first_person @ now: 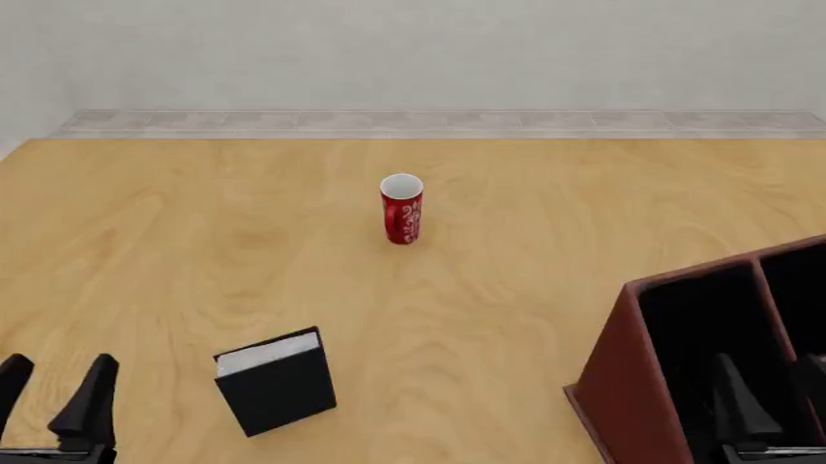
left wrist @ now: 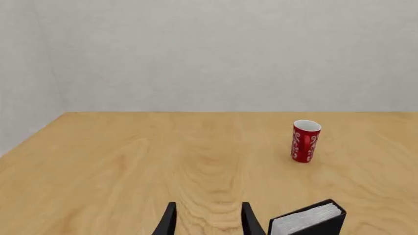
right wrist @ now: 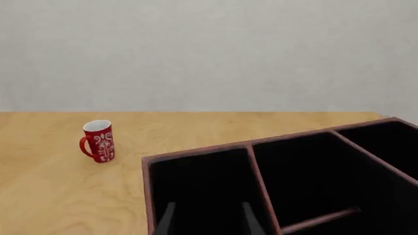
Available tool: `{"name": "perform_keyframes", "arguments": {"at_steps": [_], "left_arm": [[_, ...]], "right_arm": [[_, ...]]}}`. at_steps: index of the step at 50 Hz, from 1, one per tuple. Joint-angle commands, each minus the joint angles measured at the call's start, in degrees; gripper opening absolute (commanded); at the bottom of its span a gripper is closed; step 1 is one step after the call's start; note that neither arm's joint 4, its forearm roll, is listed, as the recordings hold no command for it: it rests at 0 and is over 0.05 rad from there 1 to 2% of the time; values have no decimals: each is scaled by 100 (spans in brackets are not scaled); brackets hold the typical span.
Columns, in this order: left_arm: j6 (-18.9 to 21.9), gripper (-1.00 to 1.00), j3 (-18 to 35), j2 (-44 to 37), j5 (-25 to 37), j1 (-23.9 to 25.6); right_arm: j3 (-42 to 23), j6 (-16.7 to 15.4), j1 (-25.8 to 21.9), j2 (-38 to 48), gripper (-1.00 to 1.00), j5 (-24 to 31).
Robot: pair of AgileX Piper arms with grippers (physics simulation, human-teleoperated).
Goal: Pick up the book and place it in the left compartment of the caddy.
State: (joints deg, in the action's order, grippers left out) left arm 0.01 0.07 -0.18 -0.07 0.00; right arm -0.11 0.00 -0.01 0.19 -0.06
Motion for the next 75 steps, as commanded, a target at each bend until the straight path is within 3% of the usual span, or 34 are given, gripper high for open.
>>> {"name": "perform_keyframes", "arguments": {"at_steps": [1, 23, 24, 30, 31, 33, 35, 41, 43, 49, 51, 54, 57, 60, 62, 66, 75], "left_arm": [[-2, 100, 8, -33, -21, -1], [-3, 100, 0, -28, -15, 0], [-1, 100, 14, -58, -32, 0], [2, 100, 62, -60, 10, 1], [28, 100, 61, -29, 13, 4], [55, 100, 70, -2, 24, 7], [16, 100, 5, -10, -10, 3], [48, 100, 90, 4, 56, 6], [28, 100, 75, -13, 43, 3], [47, 100, 33, -1, -5, 5], [11, 100, 23, -15, 7, 1], [41, 100, 78, -5, 42, 5], [45, 100, 36, 2, 3, 5], [13, 100, 42, -24, 15, 2], [34, 100, 64, -8, 32, 4], [12, 100, 68, -35, 32, 1], [27, 100, 39, -17, 6, 3]], "right_arm": [[-12, 1, 1, 24, 100, -7], [-10, -36, -17, 15, 100, -2], [-14, -100, -267, 3, 100, 8], [-538, -96, -546, 19, 100, 342], [-712, 85, -658, 92, 100, 460], [-942, -53, -880, 361, 100, 472], [-1109, 52, -1088, 674, 100, 448], [-1571, -419, -1556, 1299, 100, 481], [-1668, -403, -1627, 1412, 100, 509], [-2240, -832, -2171, 2010, 100, 742], [-2411, -839, -2263, 2307, 100, 852], [-2691, -1259, -2400, 2469, 100, 1053], [-2877, -1263, -2524, 2628, 100, 1193], [-3297, -1601, -2742, 2984, 100, 1452], [-3411, -1663, -2788, 3113, 100, 1532], [-3957, -2203, -2900, 3605, 100, 1899], [-4741, -2490, -3407, 4362, 100, 2429]]}}
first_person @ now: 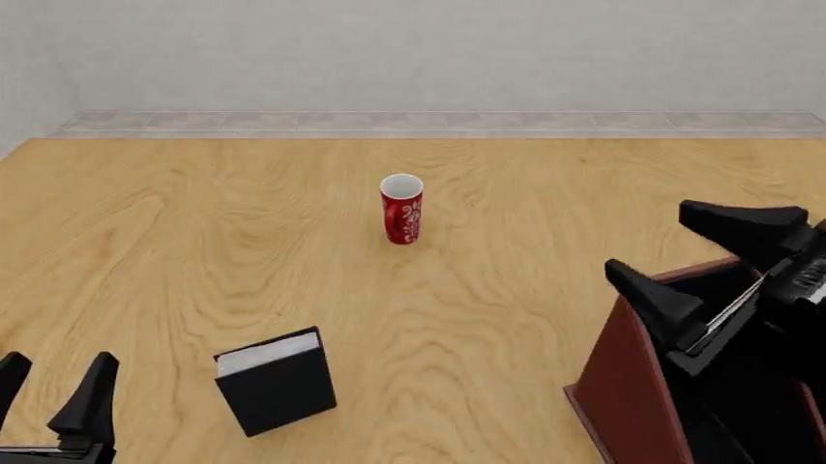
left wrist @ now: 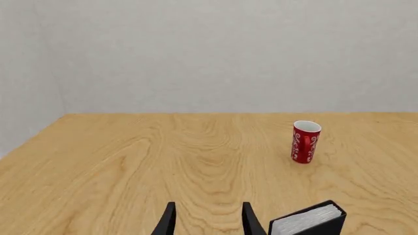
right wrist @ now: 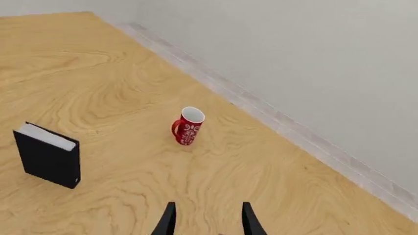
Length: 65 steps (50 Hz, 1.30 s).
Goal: Pick up the book and place it in the left compartment of the caddy.
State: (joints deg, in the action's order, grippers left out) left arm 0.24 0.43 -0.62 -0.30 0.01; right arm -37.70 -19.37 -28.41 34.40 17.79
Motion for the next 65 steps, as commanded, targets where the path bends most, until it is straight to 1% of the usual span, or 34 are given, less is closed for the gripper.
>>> {"name": "perform_keyframes", "arguments": {"at_steps": [1, 3, 5, 6, 10, 11, 13, 16, 19, 29, 31, 36, 38, 40, 41, 42, 45, 46, 48, 49, 50, 51, 52, 54, 55, 56, 58, 60, 62, 63, 65], "left_arm": [[14, 100, 16, 37, 39, 2], [9, 100, 7, 32, 30, 2], [-10, 100, 34, 14, 58, 0], [-3, 100, 9, 32, 44, 0], [12, 100, 23, 31, 42, 2], [-1, 100, 3, 29, 32, 1], [-7, 100, -10, 35, 33, 0], [10, 100, 27, 32, 50, 2], [-5, 100, 22, 18, 46, 0], [8, 100, 31, 29, 53, 2], [-8, 100, 41, 25, 75, 0], [7, 100, 38, 31, 63, 1], [-5, 100, -6, 37, 38, 0], [8, 100, 40, 43, 76, 2], [8, 100, 3, 46, 42, 2], [2, 100, 9, 41, 48, 1], [3, 100, 29, 44, 70, 1], [8, 100, 26, 43, 61, 2], [7, 100, 3, 46, 44, 2], [-4, 100, 45, 36, 86, 1], [-4, 100, 45, 37, 87, 1], [7, 100, 5, 46, 46, 2], [7, 100, 4, 46, 45, 2], [3, 100, 30, 44, 72, 2], [-1, 100, 19, 43, 64, 1], [-4, 100, -10, 48, 43, 1], [7, 100, -21, 51, 26, 2], [3, 100, -10, 49, 38, 2], [-2, 100, 16, 40, 59, 1], [0, 100, 25, 44, 71, 1], [6, 100, -15, 51, 32, 2]], "right_arm": [[-1065, -581, -626, 1040, 100, 707], [-1232, -639, -765, 1214, 100, 802], [-1363, -713, -799, 1349, 100, 872], [-1428, -845, -854, 1478, 100, 939], [-1648, -879, -836, 1669, 100, 1048], [-1723, -949, -847, 1777, 100, 1084], [-1867, -922, -912, 1900, 100, 1126], [-2050, -1028, -1051, 2132, 100, 1196], [-2220, -1047, -1171, 2318, 100, 1266], [-2639, -1226, -1261, 2757, 100, 1452], [-2712, -1317, -1307, 2869, 100, 1503], [-2932, -1355, -1404, 3084, 100, 1641], [-3067, -1372, -1494, 3207, 100, 1733], [-3222, -1352, -1697, 3386, 100, 1865], [-3278, -1357, -1667, 3424, 100, 1878], [-3291, -1490, -1699, 3485, 100, 1903], [-3477, -1518, -1762, 3638, 100, 1982], [-3536, -1584, -1862, 3722, 100, 2014], [-3582, -1573, -1856, 3757, 100, 2029], [-3655, -1656, -1923, 3838, 100, 2034], [-3657, -1656, -1923, 3839, 100, 2035], [-3702, -1752, -1931, 3911, 100, 2013], [-3703, -1752, -1931, 3912, 100, 2013], [-3634, -2010, -1897, 3951, 100, 1946], [-3704, -1922, -1918, 3998, 100, 1960], [-3737, -1918, -1945, 4047, 100, 1946], [-3699, -2077, -1975, 4130, 100, 1894], [-3775, -2045, -2063, 4228, 100, 1888], [-3776, -2084, -2089, 4263, 100, 1853], [-3691, -2266, -2096, 4303, 100, 1803], [-3752, -2198, -2094, 4367, 100, 1778]]}}
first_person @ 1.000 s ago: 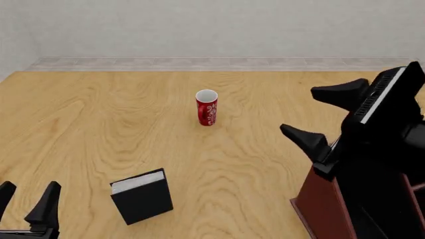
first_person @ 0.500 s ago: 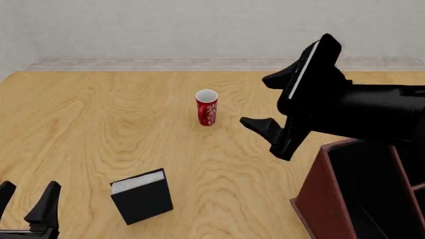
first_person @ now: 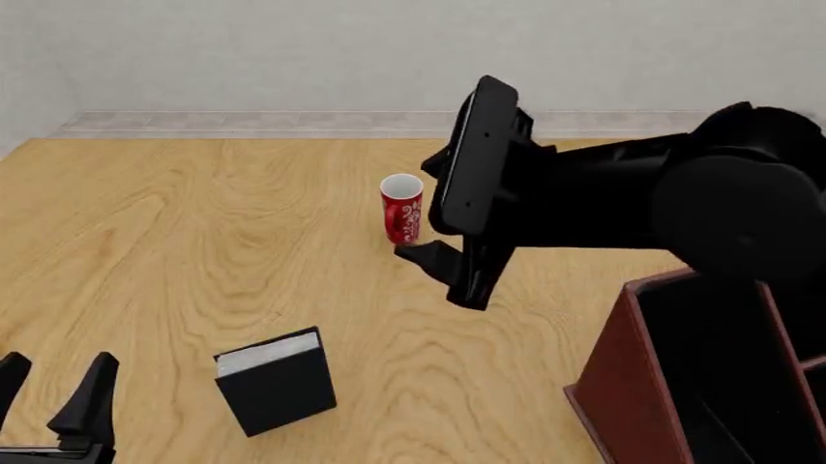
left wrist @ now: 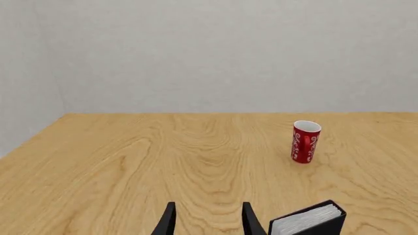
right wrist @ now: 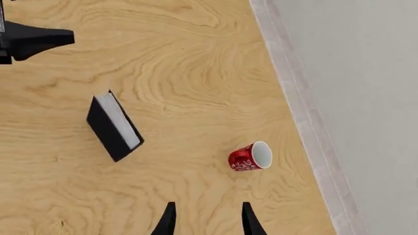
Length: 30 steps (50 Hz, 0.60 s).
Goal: Pick up the book and place it in the left compartment of the caddy.
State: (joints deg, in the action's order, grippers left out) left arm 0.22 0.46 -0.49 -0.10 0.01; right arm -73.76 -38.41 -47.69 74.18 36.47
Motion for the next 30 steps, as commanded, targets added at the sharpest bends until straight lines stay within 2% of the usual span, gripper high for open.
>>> {"name": "perform_keyframes", "arguments": {"at_steps": [1, 11, 22, 25, 27, 30], "left_arm": [[9, 100, 15, 35, 42, 2], [8, 100, -19, 39, 14, 2], [4, 100, 49, 28, 75, 1], [4, 100, -11, 35, 22, 2], [2, 100, -24, 36, 12, 1], [6, 100, -11, 31, 15, 2]], "right_arm": [[-150, -334, -165, 423, 100, -131], [-518, -98, -522, 827, 100, -202], [-495, 10, -753, 1069, 100, -387], [-480, 141, -883, 1142, 100, -447], [-433, 88, -871, 1160, 100, -485], [-457, 216, -963, 1191, 100, -489]]}}
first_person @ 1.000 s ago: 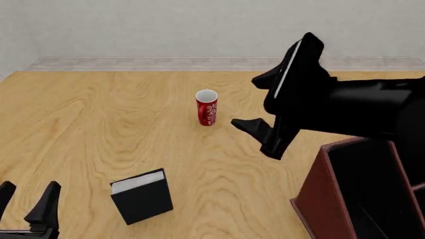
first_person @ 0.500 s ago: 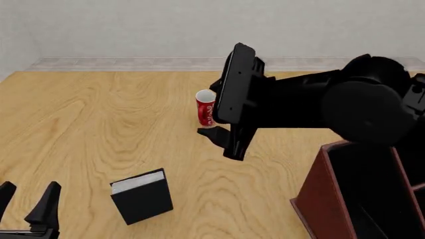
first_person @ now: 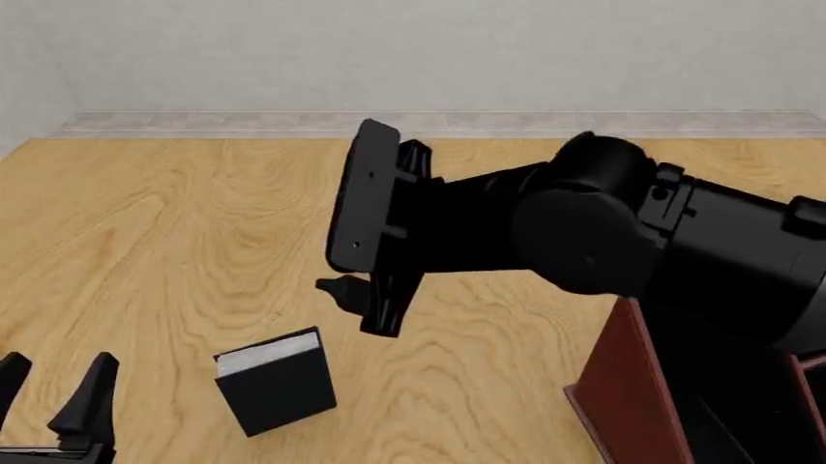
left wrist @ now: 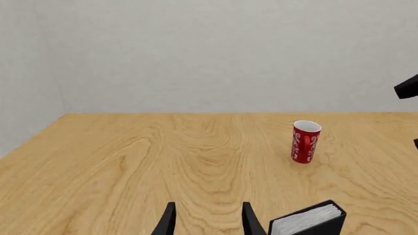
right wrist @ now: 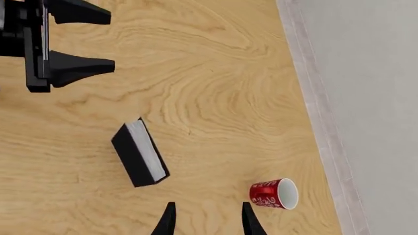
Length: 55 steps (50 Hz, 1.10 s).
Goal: Pick up the book and place it in the left compartment of the caddy.
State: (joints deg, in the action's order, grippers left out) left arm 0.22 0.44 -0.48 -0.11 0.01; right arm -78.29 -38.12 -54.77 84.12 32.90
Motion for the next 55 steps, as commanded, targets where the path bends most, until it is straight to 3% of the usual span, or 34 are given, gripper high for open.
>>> {"name": "perform_keyframes", "arguments": {"at_steps": [1, 27, 29, 32, 55], "left_arm": [[6, 100, -23, 34, 6, 1], [0, 100, 51, 28, 77, 0], [3, 100, 50, 27, 73, 1], [1, 100, 22, 33, 54, 0], [1, 100, 0, 32, 30, 0]], "right_arm": [[21, 187, -268, 208, 100, -169], [322, 567, -478, 513, 100, -701], [344, 736, -554, 492, 100, -740], [453, 623, -467, 558, 100, -825], [556, 618, -406, 811, 100, -1070]]}}
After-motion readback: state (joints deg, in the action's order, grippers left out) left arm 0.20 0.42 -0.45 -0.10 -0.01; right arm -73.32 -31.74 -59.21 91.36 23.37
